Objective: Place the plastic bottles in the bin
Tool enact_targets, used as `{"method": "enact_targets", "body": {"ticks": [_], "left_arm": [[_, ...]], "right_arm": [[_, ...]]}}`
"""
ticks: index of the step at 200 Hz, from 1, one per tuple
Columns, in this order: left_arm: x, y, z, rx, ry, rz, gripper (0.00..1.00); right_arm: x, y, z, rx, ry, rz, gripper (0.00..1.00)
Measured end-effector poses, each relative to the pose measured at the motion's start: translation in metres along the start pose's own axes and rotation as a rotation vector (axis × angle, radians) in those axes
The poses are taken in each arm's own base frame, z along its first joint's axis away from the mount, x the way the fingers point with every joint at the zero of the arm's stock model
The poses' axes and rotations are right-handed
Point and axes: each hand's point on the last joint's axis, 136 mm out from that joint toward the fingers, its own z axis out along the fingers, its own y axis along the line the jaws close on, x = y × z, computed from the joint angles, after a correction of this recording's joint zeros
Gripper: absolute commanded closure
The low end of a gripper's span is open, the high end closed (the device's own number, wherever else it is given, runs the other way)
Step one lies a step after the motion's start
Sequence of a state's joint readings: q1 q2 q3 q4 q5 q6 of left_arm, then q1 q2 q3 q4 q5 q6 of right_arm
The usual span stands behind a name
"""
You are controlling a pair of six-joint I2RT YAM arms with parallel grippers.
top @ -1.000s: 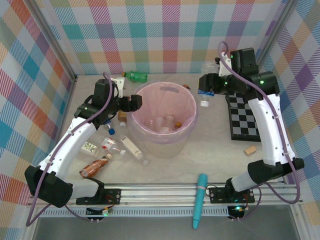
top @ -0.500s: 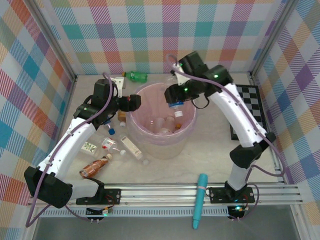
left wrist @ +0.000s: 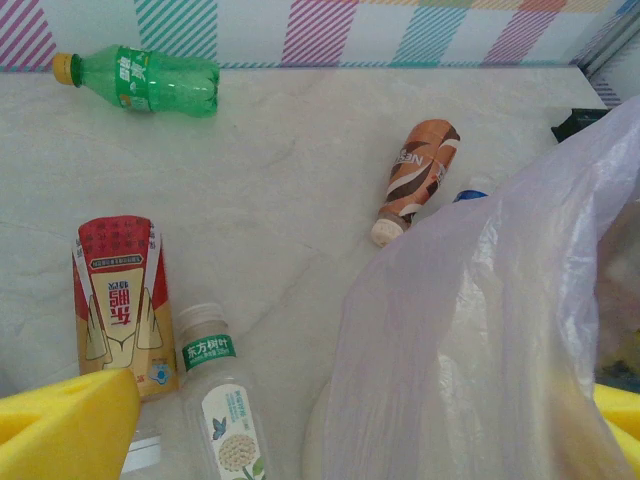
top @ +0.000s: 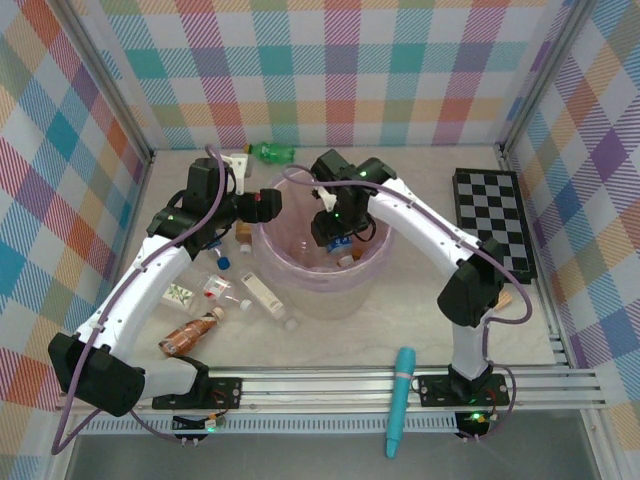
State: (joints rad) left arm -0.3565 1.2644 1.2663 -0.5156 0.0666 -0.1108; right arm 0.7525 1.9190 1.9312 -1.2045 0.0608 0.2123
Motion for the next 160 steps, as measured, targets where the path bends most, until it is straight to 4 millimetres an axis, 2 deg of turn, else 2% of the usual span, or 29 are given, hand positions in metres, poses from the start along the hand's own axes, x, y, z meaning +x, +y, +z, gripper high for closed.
{"method": "enact_targets", "body": {"ticks": [40,76,137,160], "left_arm": [[0.000,0.000,0.000,0.002,-0.001,0.000,0.08],[-0.001,0.000,0.000,0.001,-0.003,0.000,0.08],[-0.001,0.000,0.000,0.000,-0.003,0.000,0.08],[-0.001,0.000,0.000,0.000,-0.003,0.000,0.08]], "right_arm": [[0.008,-0.005,0.043,0.017,0.041,0.007,0.26],[0.014,-0.006,0.066,0.017,0.060,0.008,0.12],[0.009,-0.002,0.070,0.012,0.043,-0.018,0.00],[0.010,-0.002,0.066,0.009,0.038,-0.031,0.01]]}}
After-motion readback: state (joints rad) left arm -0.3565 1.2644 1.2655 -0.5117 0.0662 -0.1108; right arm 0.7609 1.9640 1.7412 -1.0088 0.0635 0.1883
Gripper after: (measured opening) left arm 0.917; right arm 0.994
